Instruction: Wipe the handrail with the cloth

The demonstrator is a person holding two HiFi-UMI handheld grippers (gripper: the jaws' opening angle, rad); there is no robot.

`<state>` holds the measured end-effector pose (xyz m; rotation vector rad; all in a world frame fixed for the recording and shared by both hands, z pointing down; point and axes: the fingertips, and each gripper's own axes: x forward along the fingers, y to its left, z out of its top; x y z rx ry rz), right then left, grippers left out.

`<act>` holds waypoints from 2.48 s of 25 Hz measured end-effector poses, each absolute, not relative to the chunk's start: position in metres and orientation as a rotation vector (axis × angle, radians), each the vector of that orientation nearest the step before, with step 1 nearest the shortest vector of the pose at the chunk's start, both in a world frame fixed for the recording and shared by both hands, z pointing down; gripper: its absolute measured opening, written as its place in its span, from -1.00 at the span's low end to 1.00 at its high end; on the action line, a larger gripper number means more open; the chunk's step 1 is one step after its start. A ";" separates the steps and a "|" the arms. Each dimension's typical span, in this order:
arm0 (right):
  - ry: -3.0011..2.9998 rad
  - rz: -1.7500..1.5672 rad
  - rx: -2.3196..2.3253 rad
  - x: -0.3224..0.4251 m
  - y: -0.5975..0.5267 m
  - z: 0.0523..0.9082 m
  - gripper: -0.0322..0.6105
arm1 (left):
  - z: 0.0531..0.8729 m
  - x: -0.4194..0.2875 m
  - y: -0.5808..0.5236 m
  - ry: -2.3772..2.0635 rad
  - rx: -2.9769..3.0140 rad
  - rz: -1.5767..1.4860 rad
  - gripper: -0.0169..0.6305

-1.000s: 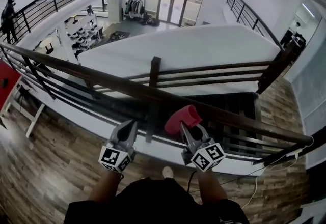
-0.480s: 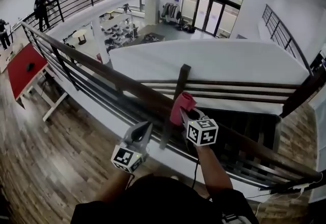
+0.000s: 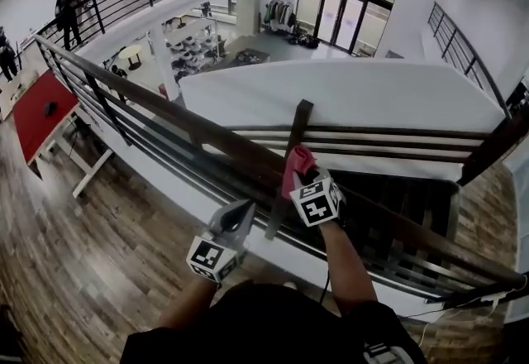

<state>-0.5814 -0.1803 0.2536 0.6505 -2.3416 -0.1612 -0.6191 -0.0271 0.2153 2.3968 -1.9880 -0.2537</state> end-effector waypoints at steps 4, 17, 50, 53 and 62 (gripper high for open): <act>-2.290 -0.190 0.696 -0.571 -0.184 0.253 -0.76 | 0.221 -0.611 -0.028 -1.915 2.418 -0.253 -0.95; -2.197 -0.152 0.904 -0.515 -0.188 0.255 -0.76 | 0.221 -0.573 -0.034 -1.668 2.560 -0.272 -0.95; -2.233 -0.108 0.992 -0.310 -0.192 0.251 -0.76 | 0.225 -0.362 -0.069 -1.493 2.658 -0.146 -0.95; -2.220 -0.116 1.008 -0.288 -0.192 0.248 -0.76 | 0.224 -0.343 -0.071 -1.475 2.667 -0.150 -0.95; -2.192 -0.128 1.060 -0.222 -0.196 0.246 -0.76 | 0.226 -0.284 -0.073 -1.434 2.683 -0.146 -0.95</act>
